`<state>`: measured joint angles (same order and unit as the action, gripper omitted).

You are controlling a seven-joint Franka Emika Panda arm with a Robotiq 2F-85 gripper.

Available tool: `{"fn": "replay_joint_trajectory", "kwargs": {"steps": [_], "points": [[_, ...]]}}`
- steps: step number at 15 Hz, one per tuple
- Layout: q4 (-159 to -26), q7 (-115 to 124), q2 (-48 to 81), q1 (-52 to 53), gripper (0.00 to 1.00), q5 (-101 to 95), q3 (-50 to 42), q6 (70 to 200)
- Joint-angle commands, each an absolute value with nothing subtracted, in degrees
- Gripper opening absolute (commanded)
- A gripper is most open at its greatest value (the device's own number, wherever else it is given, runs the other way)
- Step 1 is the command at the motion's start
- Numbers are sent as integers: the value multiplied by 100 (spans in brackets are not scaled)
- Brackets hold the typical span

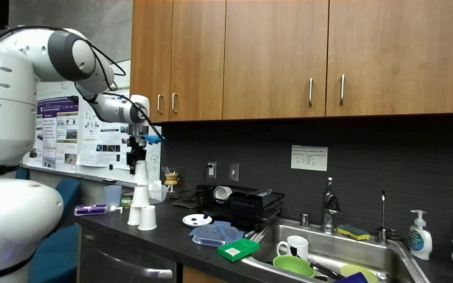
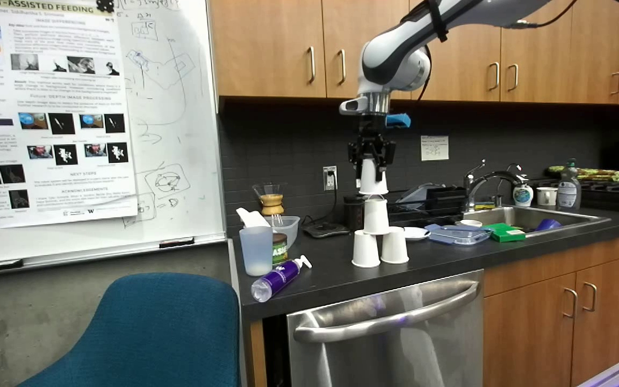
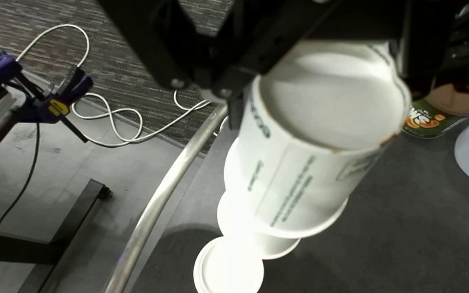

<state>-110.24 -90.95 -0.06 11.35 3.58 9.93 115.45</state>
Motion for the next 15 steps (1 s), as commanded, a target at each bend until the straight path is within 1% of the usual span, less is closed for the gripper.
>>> {"fn": "replay_joint_trajectory", "kwargs": {"steps": [1, 10, 11, 12, 13, 15], "points": [[-10875, -9293, 56, 1073, 42, 538, 985, 11421], [-10866, -9340, 67, 1057, 42, 609, 981, 11386], [-10862, -9345, 71, 1055, 92, 621, 979, 11374], [-10851, -9358, 78, 1053, 92, 668, 977, 11347], [-10839, -9369, 87, 1050, 97, 687, 976, 11326], [-10811, -9381, 106, 1045, 100, 731, 973, 11285]]}}
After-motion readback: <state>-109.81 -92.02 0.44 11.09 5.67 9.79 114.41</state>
